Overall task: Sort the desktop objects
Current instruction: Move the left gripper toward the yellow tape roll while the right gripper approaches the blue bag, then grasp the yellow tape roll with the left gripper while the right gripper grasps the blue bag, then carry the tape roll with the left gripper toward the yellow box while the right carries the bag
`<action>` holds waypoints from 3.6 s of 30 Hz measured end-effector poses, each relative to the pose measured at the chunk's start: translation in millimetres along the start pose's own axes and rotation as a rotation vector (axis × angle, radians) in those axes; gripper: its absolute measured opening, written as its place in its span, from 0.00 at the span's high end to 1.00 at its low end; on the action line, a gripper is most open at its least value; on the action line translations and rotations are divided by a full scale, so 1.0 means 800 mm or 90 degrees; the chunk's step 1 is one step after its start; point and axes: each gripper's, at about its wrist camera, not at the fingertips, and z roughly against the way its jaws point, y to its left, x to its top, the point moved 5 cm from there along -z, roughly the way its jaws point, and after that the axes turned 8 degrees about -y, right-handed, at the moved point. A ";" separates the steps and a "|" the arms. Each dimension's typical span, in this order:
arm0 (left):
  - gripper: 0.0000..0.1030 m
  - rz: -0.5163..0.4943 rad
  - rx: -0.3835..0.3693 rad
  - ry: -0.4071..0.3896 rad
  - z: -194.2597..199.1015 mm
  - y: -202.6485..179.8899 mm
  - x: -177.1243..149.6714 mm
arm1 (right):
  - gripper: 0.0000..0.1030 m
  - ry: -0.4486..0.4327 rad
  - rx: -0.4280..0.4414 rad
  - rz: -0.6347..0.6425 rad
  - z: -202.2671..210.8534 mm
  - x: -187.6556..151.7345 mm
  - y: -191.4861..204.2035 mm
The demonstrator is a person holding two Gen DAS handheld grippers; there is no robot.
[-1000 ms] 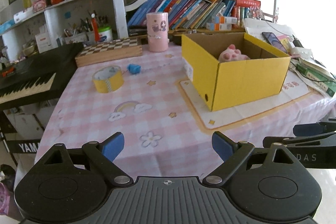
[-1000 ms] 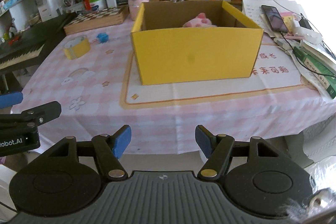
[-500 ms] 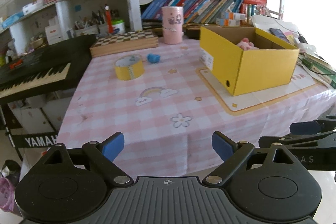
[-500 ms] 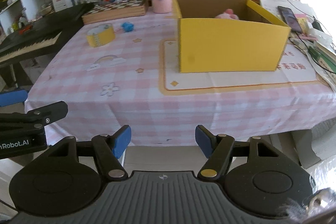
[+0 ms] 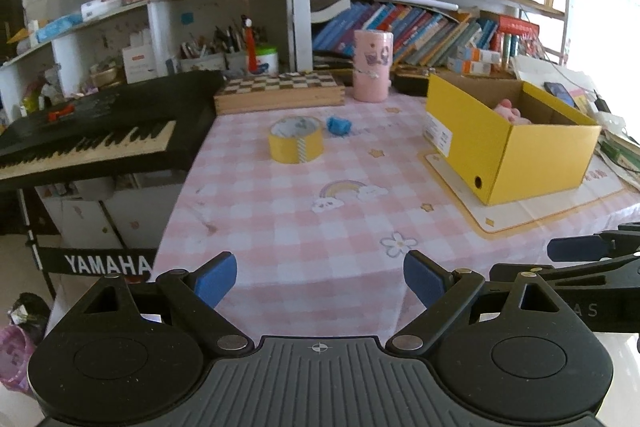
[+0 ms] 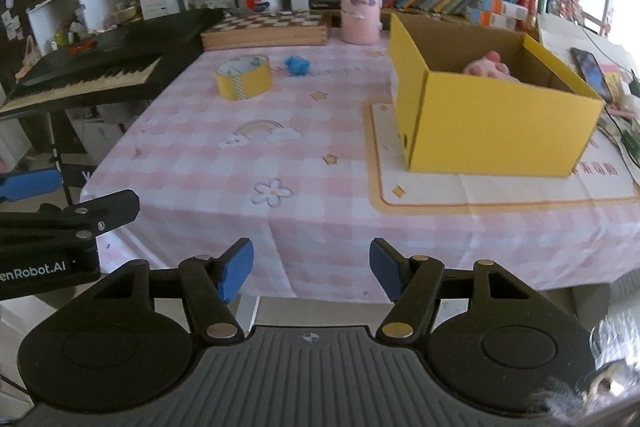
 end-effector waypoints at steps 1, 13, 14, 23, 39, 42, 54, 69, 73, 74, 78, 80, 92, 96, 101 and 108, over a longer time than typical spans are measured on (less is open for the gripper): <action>0.10 0.001 0.002 -0.004 0.001 0.003 0.002 | 0.39 -0.002 0.002 0.001 -0.001 0.003 0.003; 0.10 0.027 0.017 -0.018 -0.026 0.021 0.021 | 0.39 -0.022 0.027 0.039 -0.028 0.035 0.025; 0.10 0.028 0.019 -0.017 -0.030 0.022 0.022 | 0.39 -0.021 0.029 0.039 -0.033 0.037 0.024; 0.10 0.035 0.043 -0.005 -0.088 0.029 0.046 | 0.39 -0.018 0.051 0.047 -0.092 0.078 0.013; 0.09 0.062 0.100 0.014 -0.230 0.037 0.097 | 0.42 -0.008 0.073 0.029 -0.232 0.190 -0.021; 0.09 0.067 0.099 0.027 -0.257 0.040 0.103 | 0.42 0.005 0.079 0.033 -0.264 0.210 -0.023; 0.04 0.041 0.105 0.073 -0.343 0.033 0.104 | 0.42 0.072 0.115 0.102 -0.372 0.245 -0.020; 0.05 0.008 0.102 0.116 -0.414 0.025 0.095 | 0.50 0.152 0.155 0.162 -0.466 0.249 0.004; 0.08 0.009 0.098 0.116 -0.417 0.025 0.094 | 0.54 0.152 0.156 0.164 -0.473 0.247 0.004; 0.12 0.012 0.095 0.114 -0.417 0.025 0.094 | 0.57 0.149 0.155 0.167 -0.473 0.247 0.005; 0.13 0.026 0.084 0.114 -0.416 0.028 0.094 | 0.75 0.142 0.156 0.173 -0.472 0.248 0.002; 0.13 0.031 0.080 0.115 -0.411 0.029 0.095 | 0.75 0.142 0.155 0.164 -0.469 0.249 0.001; 0.13 0.077 0.079 0.043 -0.319 0.040 0.121 | 0.75 0.053 0.140 0.095 -0.379 0.274 -0.012; 0.13 0.084 0.069 0.013 -0.277 0.041 0.131 | 0.75 0.030 0.135 0.059 -0.334 0.272 -0.022; 0.13 0.074 0.050 -0.017 -0.228 0.037 0.138 | 0.75 0.008 0.133 0.046 -0.279 0.259 -0.026; 0.13 0.075 0.016 -0.043 -0.166 0.028 0.135 | 0.75 -0.016 0.123 0.042 -0.204 0.226 -0.032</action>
